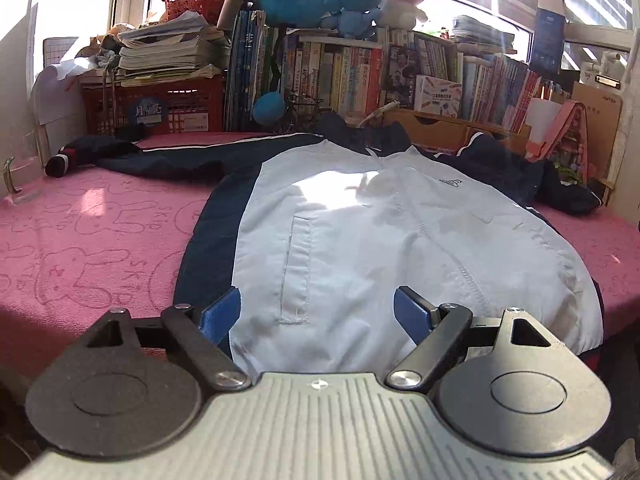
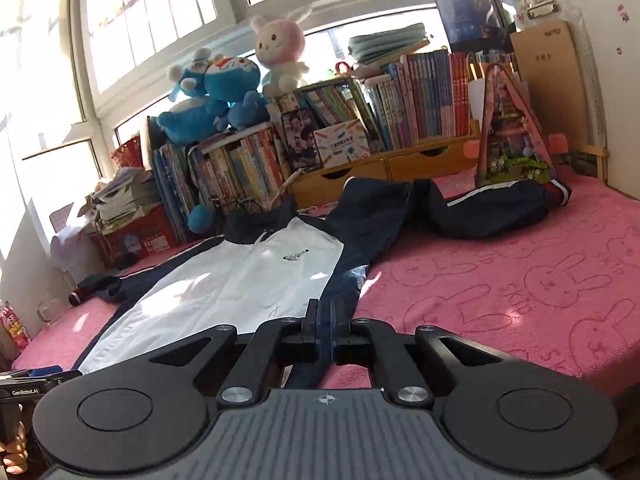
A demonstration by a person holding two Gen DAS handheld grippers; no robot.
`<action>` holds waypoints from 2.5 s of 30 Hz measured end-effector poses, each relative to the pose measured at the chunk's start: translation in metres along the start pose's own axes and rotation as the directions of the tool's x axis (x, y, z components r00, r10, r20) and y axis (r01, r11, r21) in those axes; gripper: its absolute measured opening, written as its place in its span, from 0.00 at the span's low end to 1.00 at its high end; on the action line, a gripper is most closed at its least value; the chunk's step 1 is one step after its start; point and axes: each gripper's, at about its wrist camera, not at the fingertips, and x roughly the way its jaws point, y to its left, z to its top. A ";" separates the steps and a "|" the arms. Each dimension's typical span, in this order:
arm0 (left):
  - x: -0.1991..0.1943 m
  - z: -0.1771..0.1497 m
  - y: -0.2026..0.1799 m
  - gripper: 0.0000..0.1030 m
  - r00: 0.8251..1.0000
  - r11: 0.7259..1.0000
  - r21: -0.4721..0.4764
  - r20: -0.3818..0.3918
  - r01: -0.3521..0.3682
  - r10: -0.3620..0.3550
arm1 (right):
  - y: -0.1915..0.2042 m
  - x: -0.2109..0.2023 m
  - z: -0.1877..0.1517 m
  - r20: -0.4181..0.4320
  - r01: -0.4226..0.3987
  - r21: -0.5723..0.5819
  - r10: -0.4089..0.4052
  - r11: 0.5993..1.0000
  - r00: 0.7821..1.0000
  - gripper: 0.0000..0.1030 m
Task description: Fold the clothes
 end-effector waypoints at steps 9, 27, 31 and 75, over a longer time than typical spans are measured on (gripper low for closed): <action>-0.001 -0.005 0.041 0.82 0.995 0.992 -0.099 -0.068 -0.076 0.070 | 0.019 0.022 -0.039 -0.158 -0.192 -0.035 0.185 0.981 0.970 0.72; 0.004 -0.025 0.079 0.83 0.983 0.966 -0.254 -0.183 -0.056 0.009 | -0.037 0.052 -0.030 -0.037 -0.455 0.470 0.532 0.756 0.846 0.15; -0.021 -0.009 0.072 0.86 0.995 0.970 -0.243 -0.089 0.031 -0.054 | -0.052 -0.008 0.008 0.210 -0.602 0.469 0.581 0.646 0.786 0.11; 0.091 0.057 -0.043 1.00 0.983 0.983 0.176 -0.182 0.045 -0.012 | -0.044 0.225 0.135 -0.134 0.259 -0.329 -0.317 0.908 0.939 0.94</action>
